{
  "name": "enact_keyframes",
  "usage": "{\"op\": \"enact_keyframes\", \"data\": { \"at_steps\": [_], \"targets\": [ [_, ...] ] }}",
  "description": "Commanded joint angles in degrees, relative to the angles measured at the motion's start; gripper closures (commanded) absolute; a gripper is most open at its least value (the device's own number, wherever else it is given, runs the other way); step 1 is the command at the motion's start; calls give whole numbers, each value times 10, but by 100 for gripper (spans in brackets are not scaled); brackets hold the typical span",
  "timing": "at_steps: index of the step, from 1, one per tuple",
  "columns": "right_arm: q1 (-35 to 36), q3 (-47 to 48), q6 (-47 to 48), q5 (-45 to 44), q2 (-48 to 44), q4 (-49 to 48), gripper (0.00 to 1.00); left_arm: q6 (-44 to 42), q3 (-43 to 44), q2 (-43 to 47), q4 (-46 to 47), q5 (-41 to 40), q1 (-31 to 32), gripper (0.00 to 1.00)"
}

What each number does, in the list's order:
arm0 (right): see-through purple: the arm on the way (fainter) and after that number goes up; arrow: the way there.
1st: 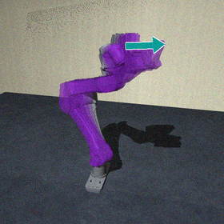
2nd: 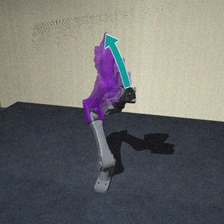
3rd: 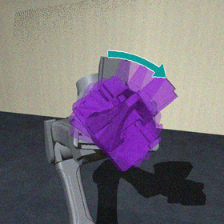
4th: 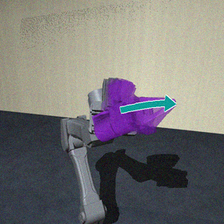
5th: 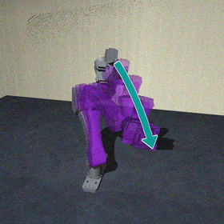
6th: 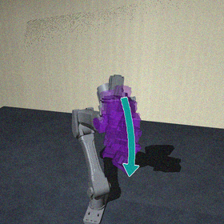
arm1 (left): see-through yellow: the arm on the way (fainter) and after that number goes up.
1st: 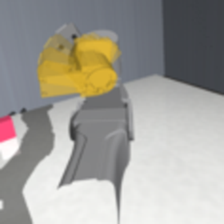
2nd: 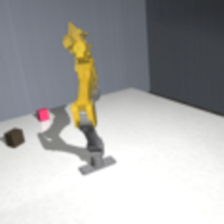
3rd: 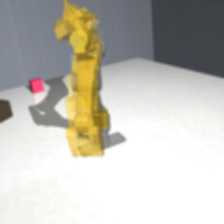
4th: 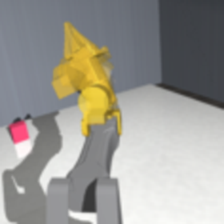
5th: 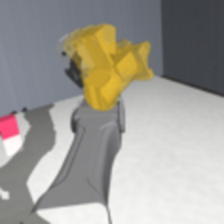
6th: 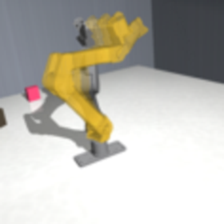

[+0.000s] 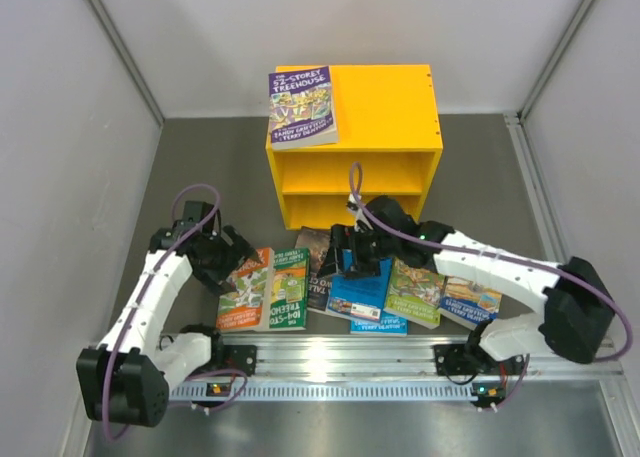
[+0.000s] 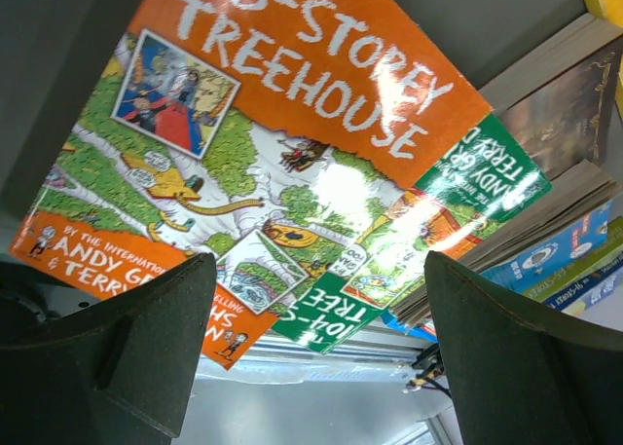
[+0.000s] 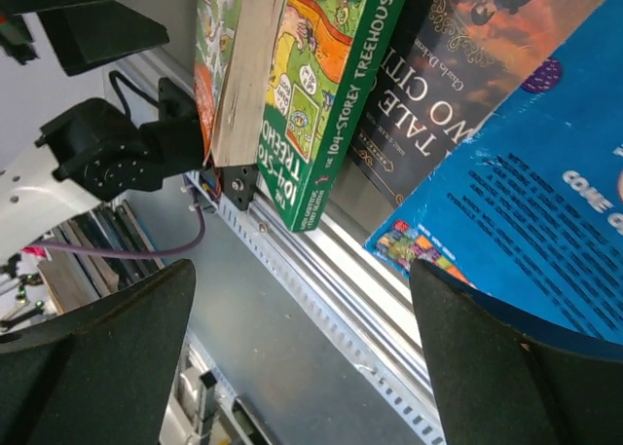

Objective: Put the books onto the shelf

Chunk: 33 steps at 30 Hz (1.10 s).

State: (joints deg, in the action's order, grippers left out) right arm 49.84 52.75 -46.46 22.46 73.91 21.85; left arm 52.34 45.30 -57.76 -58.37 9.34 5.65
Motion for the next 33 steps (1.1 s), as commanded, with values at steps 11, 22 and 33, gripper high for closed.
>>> {"op": "enact_keyframes", "data": {
  "at_steps": [11,22,33],
  "targets": [
    [46,29,-113,-56,211,-225,18,-65,-1,-37,50,56,-3,8],
    [69,1,-180,-84,310,-293,29,-94,-15,-32,47,59,-3,7],
    [86,18,-154,-79,318,-273,100,-98,-20,-22,53,67,-3,8]
  ]
}}
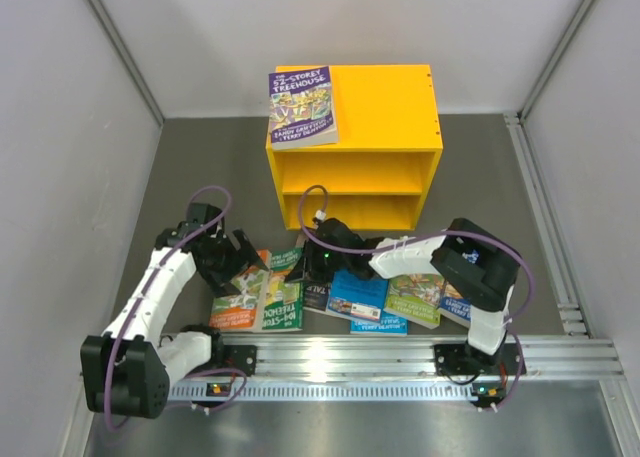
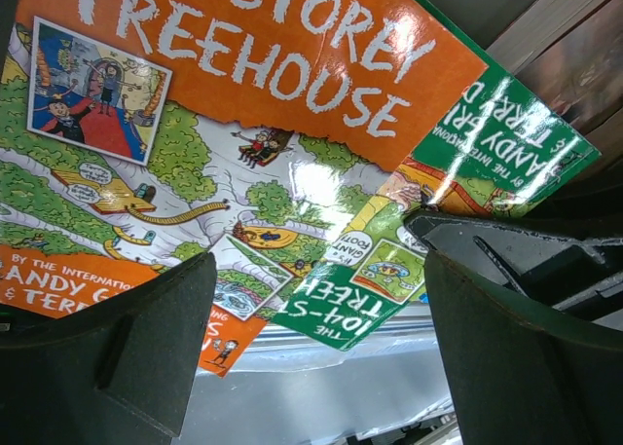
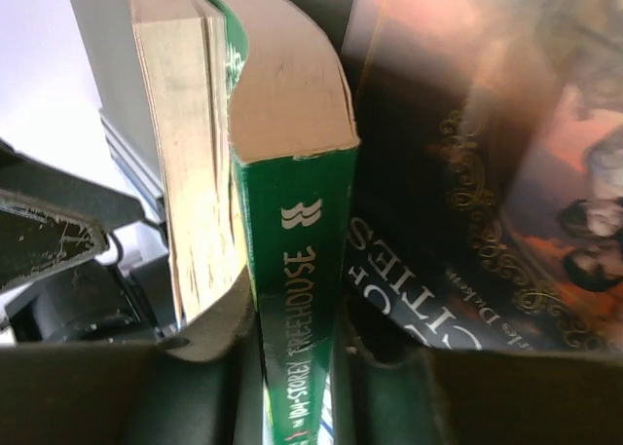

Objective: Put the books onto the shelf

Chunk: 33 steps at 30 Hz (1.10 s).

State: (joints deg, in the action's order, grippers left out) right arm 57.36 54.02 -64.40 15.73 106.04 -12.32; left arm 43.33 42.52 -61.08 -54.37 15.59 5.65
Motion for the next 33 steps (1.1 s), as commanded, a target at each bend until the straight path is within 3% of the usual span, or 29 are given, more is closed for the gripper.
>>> {"op": "enact_keyframes", "data": {
  "at_steps": [1,6,11,15,17,23,29,33],
  "targets": [
    [14,18,61,-19,-11,98,100,-8,12,11,13,4,-3,8],
    [41,89,161,-93,-100,311,100,-12,54,5,4,-8,-3,8],
    [45,99,204,-150,-275,403,100,-28,132,5,-1,-3,-3,9],
    [43,157,231,-156,-362,457,100,-28,180,25,22,24,-3,8],
    [44,190,243,-155,-373,501,100,-11,188,46,52,75,-3,8],
    [37,325,248,-139,-384,542,100,89,154,127,280,231,-2,6],
    [6,442,246,-123,-359,577,100,187,128,176,459,290,-2,2],
    [-9,481,236,-89,-343,576,100,204,124,180,488,320,-1,1]
  ]
}}
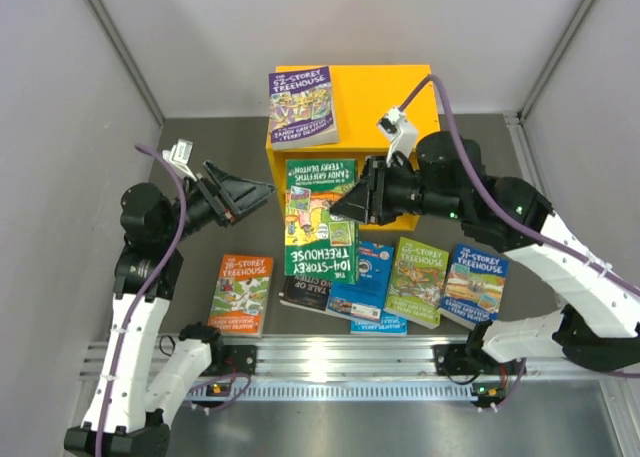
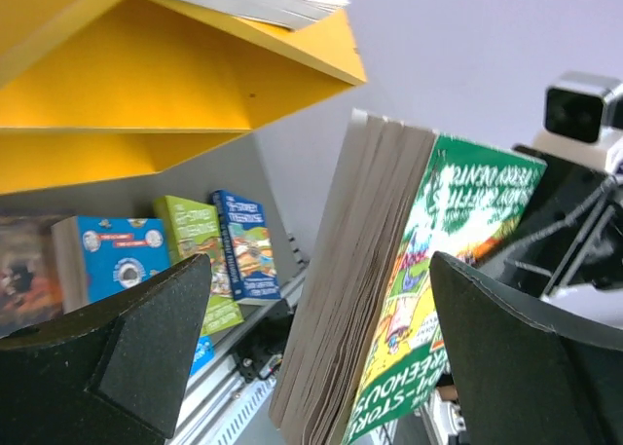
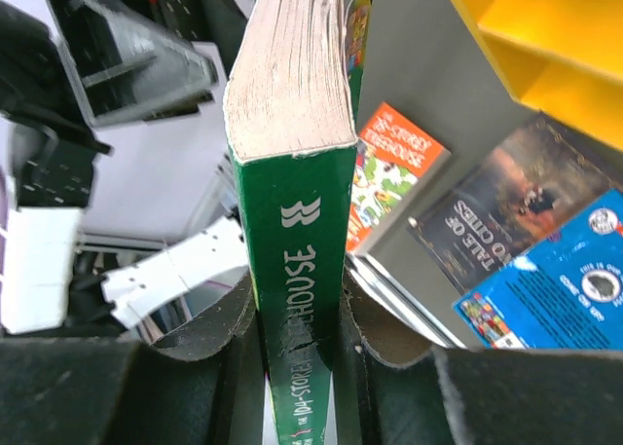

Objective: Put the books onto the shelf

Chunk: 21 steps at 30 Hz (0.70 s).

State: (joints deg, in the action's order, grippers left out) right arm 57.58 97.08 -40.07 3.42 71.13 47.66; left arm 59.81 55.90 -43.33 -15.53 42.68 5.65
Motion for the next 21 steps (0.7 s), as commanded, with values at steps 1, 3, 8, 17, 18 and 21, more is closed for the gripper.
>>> {"op": "enact_keyframes", "data": {
  "at_steps": [1,3,8,17,18,21],
  "targets": [
    [-14,58,-9,41,9,-29,100,39,-12,4,102,60,-1,1],
    [-15,79,-11,62,22,-36,100,36,-21,7,106,65,2,1],
    [-16,102,-12,102,52,-57,100,51,-44,18,134,69,16,1],
    [-19,114,-40,157,85,-125,100,80,-58,3,203,58,45,2],
    [-20,113,-45,168,86,-134,100,80,-60,1,204,59,48,4],
    [-34,74,-70,206,72,-196,100,90,-68,2,225,60,51,13]
  ]
}}
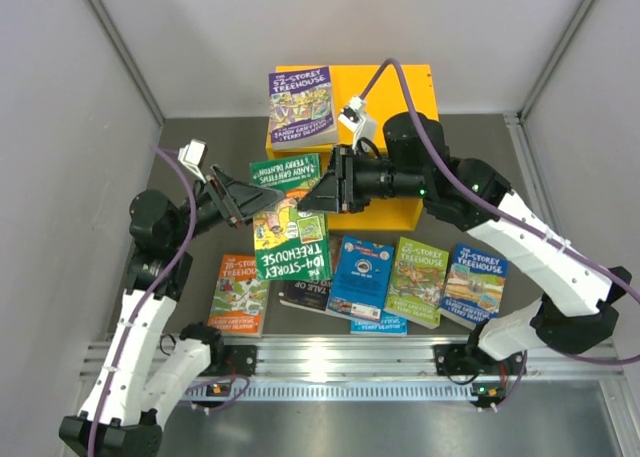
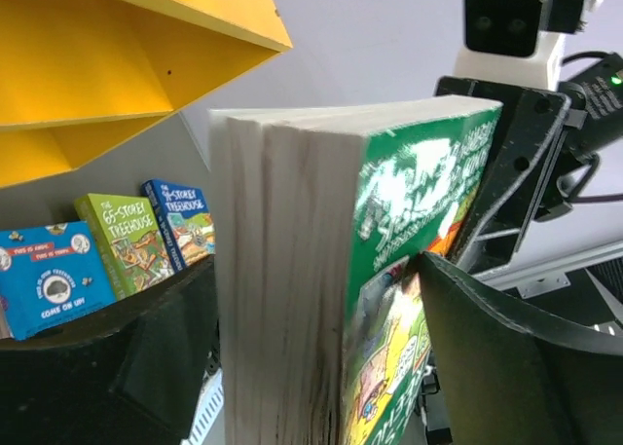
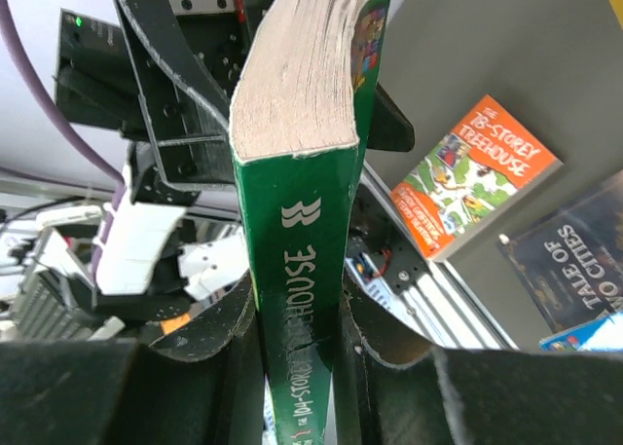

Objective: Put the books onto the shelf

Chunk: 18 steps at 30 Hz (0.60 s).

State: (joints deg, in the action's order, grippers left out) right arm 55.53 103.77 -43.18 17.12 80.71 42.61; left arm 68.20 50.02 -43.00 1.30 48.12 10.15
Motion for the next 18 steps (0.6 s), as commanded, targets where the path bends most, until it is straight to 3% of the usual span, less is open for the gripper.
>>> {"op": "enact_keyframes", "data": {
  "at_steps": [1,4,5,6,7,9,10,11,14,17,18],
  "targets": [
    [-19,-8,-49,78,-34,-185,100,16,-15,-1,64,7,7,17],
    [-46,-72,-86,104,-53,-232,100,21,-17,-4,76,5,7,52],
    [-58,-90,-92,106,-63,-246,100,21,-15,-4,75,2,7,66],
    [-62,-96,-96,106,-66,-249,100,19,-13,-5,69,0,7,89],
    [-67,-101,-96,106,-71,-248,100,19,-11,-6,69,-3,7,98],
    [-80,-110,-98,107,-78,-246,98,20,-6,-9,67,-8,7,100],
    [-83,-114,-100,106,-83,-247,91,19,3,-11,66,-12,7,100],
    [-89,-118,-102,106,-85,-246,68,19,10,-13,63,-20,7,100],
    [-92,-120,-102,98,-92,-243,26,10,58,-26,28,-47,7,100],
    [-93,-131,-100,96,-97,-243,3,-4,125,-47,-9,-89,7,100],
    [-94,-135,-102,95,-99,-244,2,-5,141,-59,-11,-105,7,100]
  ]
}}
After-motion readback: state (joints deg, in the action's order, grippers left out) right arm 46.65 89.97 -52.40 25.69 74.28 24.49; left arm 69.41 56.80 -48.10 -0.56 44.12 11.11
